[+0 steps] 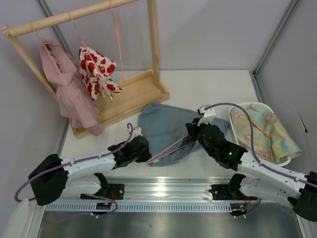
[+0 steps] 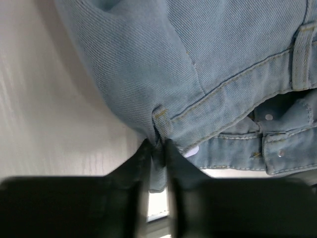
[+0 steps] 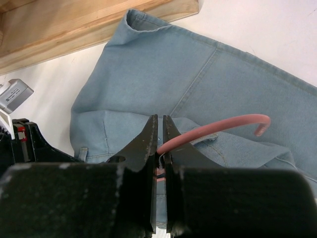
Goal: Place the skirt on the hanger
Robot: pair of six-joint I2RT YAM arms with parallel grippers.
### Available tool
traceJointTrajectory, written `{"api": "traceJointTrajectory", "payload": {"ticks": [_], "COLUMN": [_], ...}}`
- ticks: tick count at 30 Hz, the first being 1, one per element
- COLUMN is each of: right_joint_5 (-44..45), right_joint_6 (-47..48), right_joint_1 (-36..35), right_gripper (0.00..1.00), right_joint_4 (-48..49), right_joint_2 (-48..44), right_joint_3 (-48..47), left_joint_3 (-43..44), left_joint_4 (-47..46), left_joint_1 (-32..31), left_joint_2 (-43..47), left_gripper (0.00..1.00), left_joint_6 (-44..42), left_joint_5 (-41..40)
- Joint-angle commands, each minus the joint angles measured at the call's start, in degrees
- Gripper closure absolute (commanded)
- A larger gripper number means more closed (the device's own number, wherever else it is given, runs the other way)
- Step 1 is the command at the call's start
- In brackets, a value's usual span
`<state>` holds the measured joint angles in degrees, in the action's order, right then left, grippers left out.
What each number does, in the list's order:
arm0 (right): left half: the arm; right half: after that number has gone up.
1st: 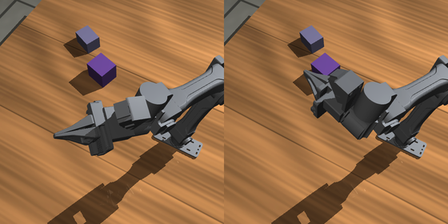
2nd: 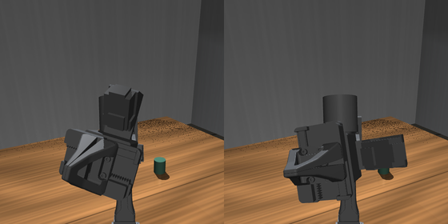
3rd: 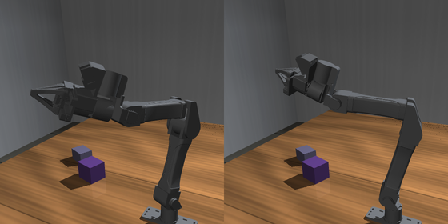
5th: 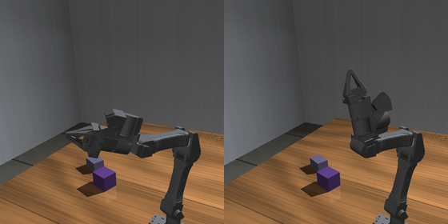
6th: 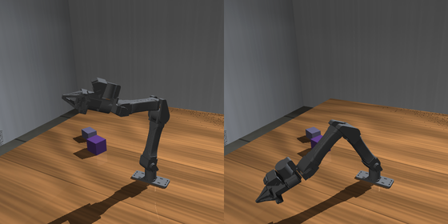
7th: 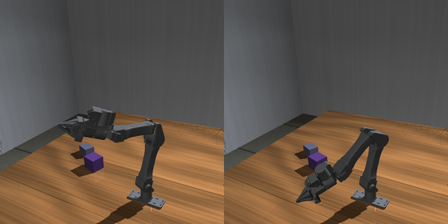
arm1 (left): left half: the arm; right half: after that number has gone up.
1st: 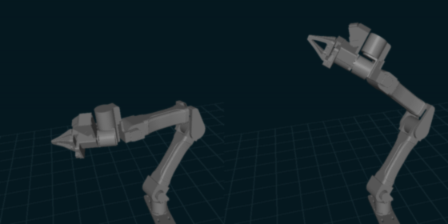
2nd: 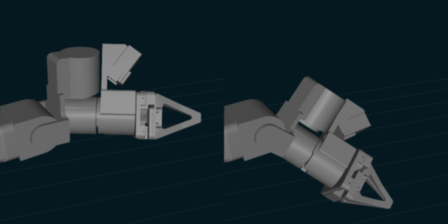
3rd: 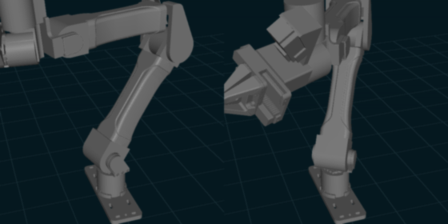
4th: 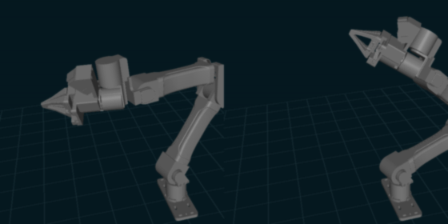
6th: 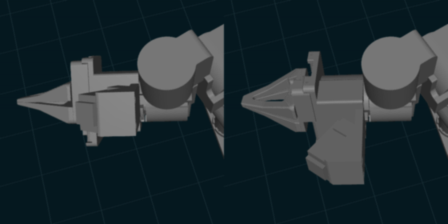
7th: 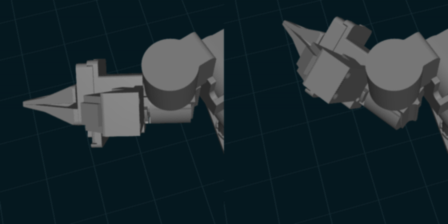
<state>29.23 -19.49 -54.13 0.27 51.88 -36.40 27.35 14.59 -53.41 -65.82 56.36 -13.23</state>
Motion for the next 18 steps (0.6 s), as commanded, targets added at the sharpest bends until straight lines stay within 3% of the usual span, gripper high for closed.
{"api": "traceJointTrajectory", "payload": {"ticks": [1,2,11,18], "right_joint_5": [0.91,1.17,6.88,18.92], "right_joint_6": [-2.05,-2.05,-0.29,-2.57], "right_joint_1": [-0.01,-0.01,-2.03,-3.61], "right_gripper": [1.00,1.00,1.00,1.00], "right_joint_4": [-2.03,-2.12,-1.16,4.28], "right_joint_2": [-1.25,-1.34,2.35,7.18], "right_joint_3": [0.81,0.81,0.89,-0.16], "left_joint_3": [-0.20,-0.11,4.11,11.83], "left_joint_4": [-4.31,-4.22,5.53,12.12], "left_joint_1": [0.32,0.67,8.48,11.75], "left_joint_2": [-0.89,-0.80,14.29,16.60], "left_gripper": [0.86,1.00,1.00,1.00], "left_joint_6": [0.33,0.24,-0.64,-2.13], "left_joint_5": [0.49,0.66,2.86,9.01]}}
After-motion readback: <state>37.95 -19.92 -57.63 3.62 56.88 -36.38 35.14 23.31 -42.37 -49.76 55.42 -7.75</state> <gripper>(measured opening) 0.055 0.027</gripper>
